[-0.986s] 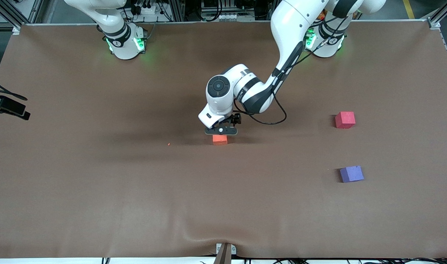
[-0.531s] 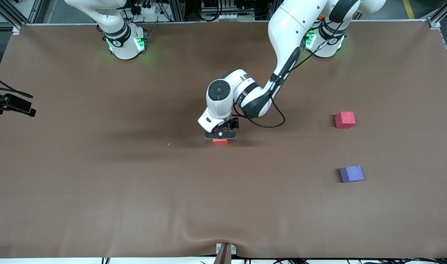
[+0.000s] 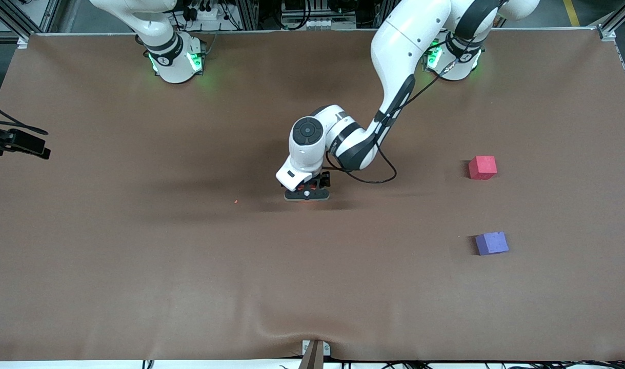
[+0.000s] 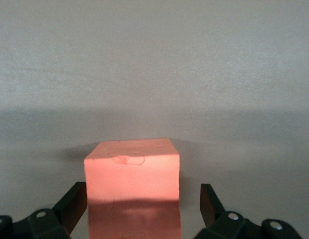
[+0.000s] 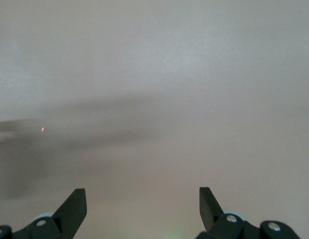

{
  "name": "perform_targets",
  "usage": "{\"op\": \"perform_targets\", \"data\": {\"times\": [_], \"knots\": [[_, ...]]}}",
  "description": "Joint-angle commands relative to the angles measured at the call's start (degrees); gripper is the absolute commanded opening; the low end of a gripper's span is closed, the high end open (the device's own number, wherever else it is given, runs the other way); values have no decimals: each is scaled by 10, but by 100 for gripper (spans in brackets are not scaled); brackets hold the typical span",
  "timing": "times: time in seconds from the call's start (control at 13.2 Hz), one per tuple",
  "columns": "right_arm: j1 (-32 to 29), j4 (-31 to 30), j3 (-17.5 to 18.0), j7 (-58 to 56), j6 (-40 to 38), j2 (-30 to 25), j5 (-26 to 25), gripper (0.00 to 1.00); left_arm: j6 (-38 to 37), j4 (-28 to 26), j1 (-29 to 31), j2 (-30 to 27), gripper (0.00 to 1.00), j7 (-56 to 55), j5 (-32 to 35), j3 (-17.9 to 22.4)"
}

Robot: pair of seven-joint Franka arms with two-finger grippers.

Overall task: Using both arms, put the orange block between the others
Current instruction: 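Carry the orange cube with the left gripper toward the purple cube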

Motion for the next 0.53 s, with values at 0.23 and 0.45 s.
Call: {"op": "perform_targets", "data": {"times": [0.23,0.45], "knots": [[1,-23,6,3,12,-7,-12,100,9,18,-14,19,12,-56,14,24],[4,-27,5,5,5,-9,-10,100,7,17,-10,5,0,-63,14,25]]}}
